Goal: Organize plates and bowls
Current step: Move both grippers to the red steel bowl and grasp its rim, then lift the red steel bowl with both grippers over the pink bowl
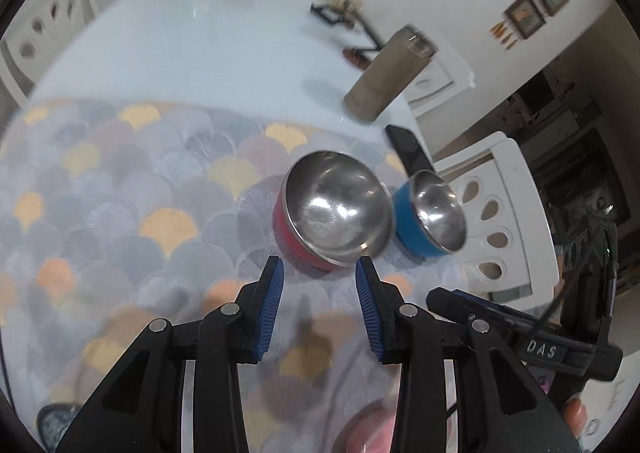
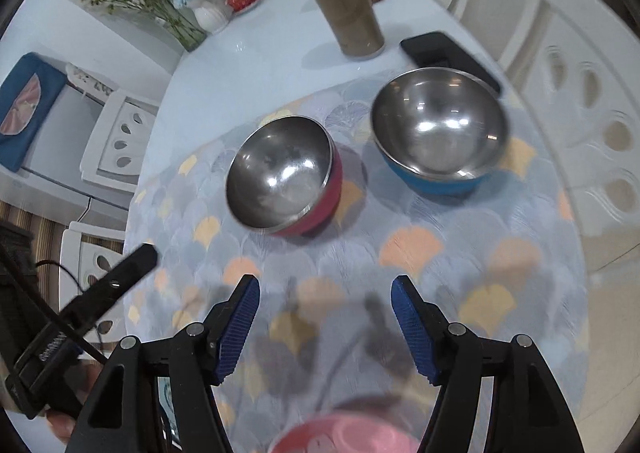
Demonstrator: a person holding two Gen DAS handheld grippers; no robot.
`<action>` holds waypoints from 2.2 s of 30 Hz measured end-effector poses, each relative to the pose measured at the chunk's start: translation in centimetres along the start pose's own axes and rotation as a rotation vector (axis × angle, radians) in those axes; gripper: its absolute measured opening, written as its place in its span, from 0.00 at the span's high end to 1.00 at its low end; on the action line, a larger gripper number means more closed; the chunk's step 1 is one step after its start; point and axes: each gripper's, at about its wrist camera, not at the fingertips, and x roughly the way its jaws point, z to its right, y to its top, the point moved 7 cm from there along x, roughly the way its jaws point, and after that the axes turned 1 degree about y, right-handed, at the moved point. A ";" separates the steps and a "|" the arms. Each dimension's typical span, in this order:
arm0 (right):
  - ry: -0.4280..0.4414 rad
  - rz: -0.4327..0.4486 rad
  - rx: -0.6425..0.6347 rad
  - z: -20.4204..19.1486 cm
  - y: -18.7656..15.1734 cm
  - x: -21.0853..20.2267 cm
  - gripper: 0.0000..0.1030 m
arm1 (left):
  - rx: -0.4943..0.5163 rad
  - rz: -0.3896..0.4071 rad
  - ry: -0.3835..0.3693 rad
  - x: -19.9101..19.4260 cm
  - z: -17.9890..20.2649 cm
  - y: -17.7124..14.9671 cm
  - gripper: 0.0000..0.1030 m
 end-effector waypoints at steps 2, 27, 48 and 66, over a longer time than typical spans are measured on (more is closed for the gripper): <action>-0.002 -0.016 -0.015 -0.1 1.2 1.7 0.36 | -0.029 -0.040 -0.033 2.2 -0.5 0.7 0.66; 0.017 -0.096 -0.051 0.1 4.7 10.3 0.66 | -0.017 -0.102 -0.001 9.7 -2.0 3.2 0.71; -0.004 -0.012 -0.147 -2.3 1.3 3.5 0.66 | 0.065 0.020 -0.061 1.6 1.5 0.4 0.71; -0.012 0.053 -0.101 -3.0 -9.9 -5.8 0.66 | 0.114 0.107 -0.135 -7.6 5.6 -9.9 0.71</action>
